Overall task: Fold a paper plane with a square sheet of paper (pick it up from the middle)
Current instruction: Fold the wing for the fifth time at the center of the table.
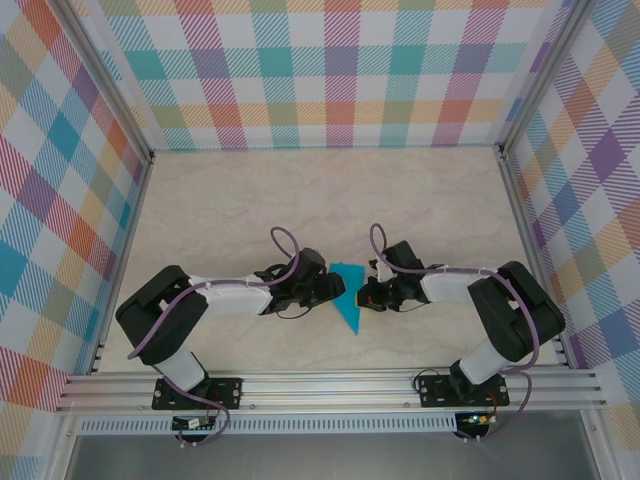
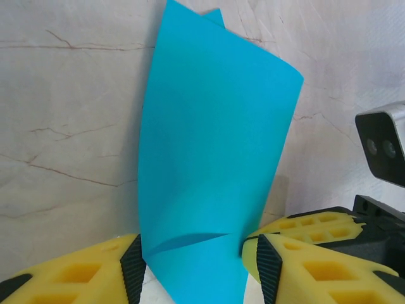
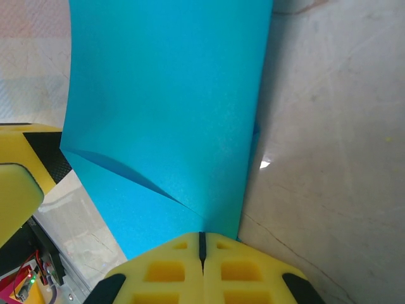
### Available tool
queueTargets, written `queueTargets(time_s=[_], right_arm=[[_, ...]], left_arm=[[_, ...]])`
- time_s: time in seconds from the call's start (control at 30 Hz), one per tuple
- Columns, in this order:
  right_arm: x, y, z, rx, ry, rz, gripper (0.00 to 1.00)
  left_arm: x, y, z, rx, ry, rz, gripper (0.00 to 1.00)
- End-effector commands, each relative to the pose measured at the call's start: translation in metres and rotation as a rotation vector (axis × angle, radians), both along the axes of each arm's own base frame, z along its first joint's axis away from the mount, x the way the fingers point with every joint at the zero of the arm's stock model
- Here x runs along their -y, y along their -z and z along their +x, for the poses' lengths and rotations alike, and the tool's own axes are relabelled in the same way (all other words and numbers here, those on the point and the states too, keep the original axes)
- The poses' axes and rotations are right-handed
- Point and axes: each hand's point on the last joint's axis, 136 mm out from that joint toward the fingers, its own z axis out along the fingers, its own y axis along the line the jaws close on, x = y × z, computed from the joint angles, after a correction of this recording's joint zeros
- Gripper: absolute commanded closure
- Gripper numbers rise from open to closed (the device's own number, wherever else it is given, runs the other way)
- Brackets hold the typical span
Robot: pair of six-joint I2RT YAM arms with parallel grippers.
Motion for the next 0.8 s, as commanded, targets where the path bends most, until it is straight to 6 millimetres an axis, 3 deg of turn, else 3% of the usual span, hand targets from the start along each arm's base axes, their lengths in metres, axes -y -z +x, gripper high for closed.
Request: queueTargets(time_s=[0.0, 0.6, 0.77], right_arm=[[0.015, 0.016, -0.006, -0.018, 0.012, -0.061, 0.99], [0.011, 0.018, -0.003, -0.004, -0.040, -0.047, 0.99], [0.012, 0.018, -0.001, 0.000, -0.049, -0.057, 0.99]], left_arm=[[-0.004, 0.000, 0.003, 0.001, -0.028, 0.020, 0.48], [0.021, 0.001, 0.026, -0.016, 0.092, -0.112, 0.55], [0.017, 0.001, 0.033, -0.035, 0.105, -0.155, 0.61]])
